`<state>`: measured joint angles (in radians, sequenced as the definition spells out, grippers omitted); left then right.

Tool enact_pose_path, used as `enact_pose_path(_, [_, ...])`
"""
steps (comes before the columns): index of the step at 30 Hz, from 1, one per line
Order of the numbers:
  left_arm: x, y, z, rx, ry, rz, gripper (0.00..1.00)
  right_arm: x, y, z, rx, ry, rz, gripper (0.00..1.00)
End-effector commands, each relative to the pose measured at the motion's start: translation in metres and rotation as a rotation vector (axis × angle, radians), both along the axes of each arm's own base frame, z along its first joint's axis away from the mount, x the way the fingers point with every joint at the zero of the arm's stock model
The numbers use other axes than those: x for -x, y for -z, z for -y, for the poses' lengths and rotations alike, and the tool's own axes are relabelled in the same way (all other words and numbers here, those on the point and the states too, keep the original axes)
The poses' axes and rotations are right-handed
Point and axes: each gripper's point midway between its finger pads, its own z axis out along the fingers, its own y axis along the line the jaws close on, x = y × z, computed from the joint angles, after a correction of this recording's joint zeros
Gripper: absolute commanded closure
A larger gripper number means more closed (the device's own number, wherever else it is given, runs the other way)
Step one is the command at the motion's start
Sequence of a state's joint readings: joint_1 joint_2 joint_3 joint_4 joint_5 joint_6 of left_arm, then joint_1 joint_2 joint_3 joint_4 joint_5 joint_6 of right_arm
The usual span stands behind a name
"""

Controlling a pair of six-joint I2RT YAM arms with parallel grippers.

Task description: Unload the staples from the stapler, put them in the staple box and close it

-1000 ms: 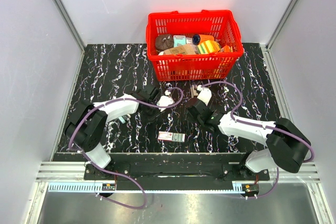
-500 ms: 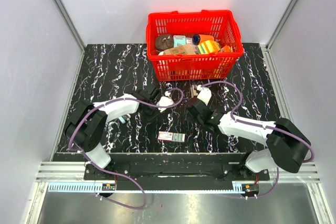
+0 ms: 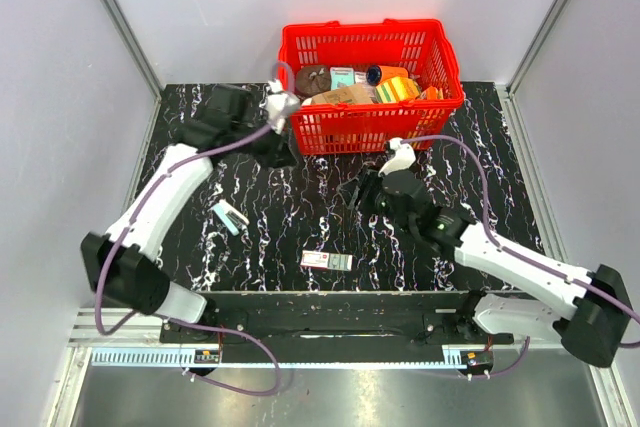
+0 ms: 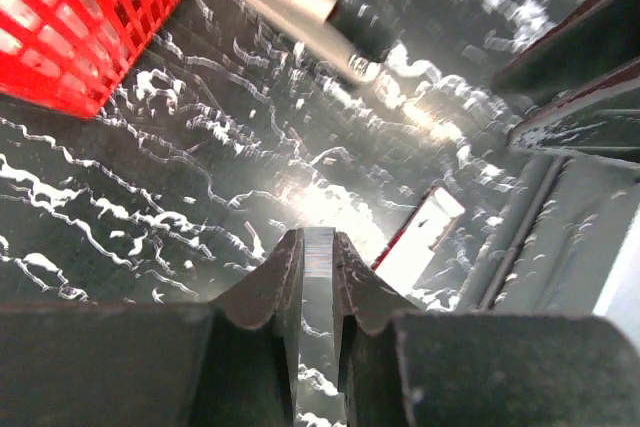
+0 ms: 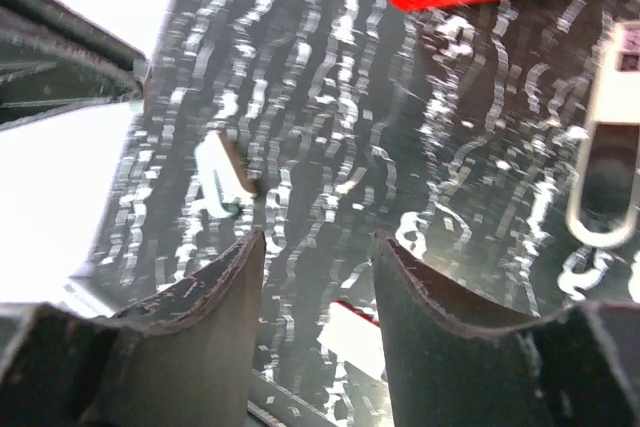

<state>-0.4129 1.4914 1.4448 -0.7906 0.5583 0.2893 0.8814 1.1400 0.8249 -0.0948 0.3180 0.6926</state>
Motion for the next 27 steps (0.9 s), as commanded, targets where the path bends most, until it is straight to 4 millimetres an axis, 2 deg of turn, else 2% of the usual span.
enact_pose_path(1, [0.031, -0.072, 0.010, 0.406, 0.069, -0.132, 1.00, 0.014, -0.088, -0.024, -0.207, -0.170, 0.177, 0.45])
enact_pose_path(3, [0.037, -0.079, 0.010, 0.504, 0.070, -0.223, 1.00, 0.018, -0.111, -0.030, -0.257, -0.210, 0.208, 0.44])
enact_pose_path(6, [0.048, -0.090, 0.014, 0.635, 0.084, -0.379, 1.00, 0.025, -0.133, -0.042, -0.324, -0.275, 0.239, 0.44])
enact_pose_path(10, [0.058, -0.102, 0.017, 0.773, 0.097, -0.453, 1.00, 0.031, -0.153, -0.056, -0.405, -0.340, 0.261, 0.44])
enact_pose_path(13, [0.064, -0.119, 0.016, 0.844, 0.115, -0.446, 1.00, 0.031, -0.158, -0.062, -0.444, -0.359, 0.261, 0.44])
enact_pose_path(18, [0.066, -0.132, 0.014, 0.887, 0.120, -0.422, 1.00, 0.031, -0.158, -0.070, -0.469, -0.382, 0.250, 0.44])
enact_pose_path(27, [0.068, -0.133, 0.012, 0.907, 0.129, -0.447, 1.00, 0.030, -0.161, -0.080, -0.524, -0.406, 0.251, 0.46])
